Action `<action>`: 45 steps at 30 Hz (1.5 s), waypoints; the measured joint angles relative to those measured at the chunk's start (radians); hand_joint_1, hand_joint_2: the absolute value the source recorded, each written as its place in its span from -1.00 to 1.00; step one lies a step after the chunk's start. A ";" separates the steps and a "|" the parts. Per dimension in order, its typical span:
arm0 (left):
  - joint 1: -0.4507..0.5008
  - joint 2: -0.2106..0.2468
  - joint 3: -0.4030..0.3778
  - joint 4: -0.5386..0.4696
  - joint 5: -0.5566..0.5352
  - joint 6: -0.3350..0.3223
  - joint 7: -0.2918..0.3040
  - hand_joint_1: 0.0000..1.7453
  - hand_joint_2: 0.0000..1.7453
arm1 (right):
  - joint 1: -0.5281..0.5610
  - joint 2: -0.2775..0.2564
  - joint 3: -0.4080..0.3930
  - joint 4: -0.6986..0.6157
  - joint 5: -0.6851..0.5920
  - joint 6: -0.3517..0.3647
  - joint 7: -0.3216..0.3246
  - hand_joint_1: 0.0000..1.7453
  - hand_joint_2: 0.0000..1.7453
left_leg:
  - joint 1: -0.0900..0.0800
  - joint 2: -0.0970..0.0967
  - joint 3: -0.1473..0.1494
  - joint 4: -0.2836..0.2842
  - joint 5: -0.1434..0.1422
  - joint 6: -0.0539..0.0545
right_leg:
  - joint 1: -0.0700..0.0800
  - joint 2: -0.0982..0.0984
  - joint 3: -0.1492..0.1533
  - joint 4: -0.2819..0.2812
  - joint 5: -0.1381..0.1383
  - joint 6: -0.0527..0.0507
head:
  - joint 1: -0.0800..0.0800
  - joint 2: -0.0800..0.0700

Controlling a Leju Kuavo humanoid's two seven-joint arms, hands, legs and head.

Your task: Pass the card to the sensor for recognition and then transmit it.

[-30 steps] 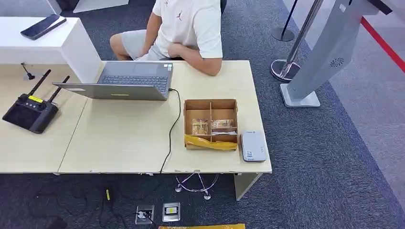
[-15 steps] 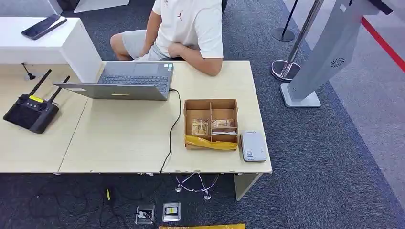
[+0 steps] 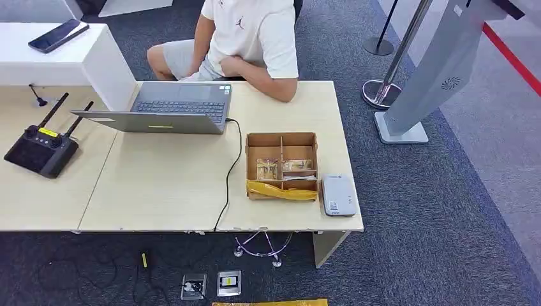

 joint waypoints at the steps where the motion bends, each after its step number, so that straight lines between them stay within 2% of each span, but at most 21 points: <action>1: -0.001 -0.004 0.001 0.000 0.000 0.000 0.000 -1.00 -1.00 | 0.000 -0.001 0.000 0.000 0.000 0.000 0.000 -1.00 1.00 | 0.000 0.000 0.000 0.000 0.000 0.000 | 0.000 0.000 0.000 0.000 0.000 0.000 | 0.000 0.000; 35: -0.008 -0.045 0.024 0.001 0.009 0.006 -0.009 -1.00 -1.00 | 0.000 -0.009 0.002 0.000 0.038 -0.015 -0.010 -1.00 1.00 | 0.000 0.000 0.000 0.000 0.000 0.000 | 0.000 0.000 0.001 0.000 0.000 0.000 | 0.000 0.000; 45: -0.009 -0.059 0.024 0.001 0.014 0.029 -0.011 -1.00 -1.00 | 0.000 -0.009 0.002 0.000 0.041 -0.019 -0.016 -1.00 1.00 | 0.000 0.000 0.001 0.000 0.000 0.000 | 0.000 0.000 0.001 0.000 0.000 0.000 | 0.000 0.000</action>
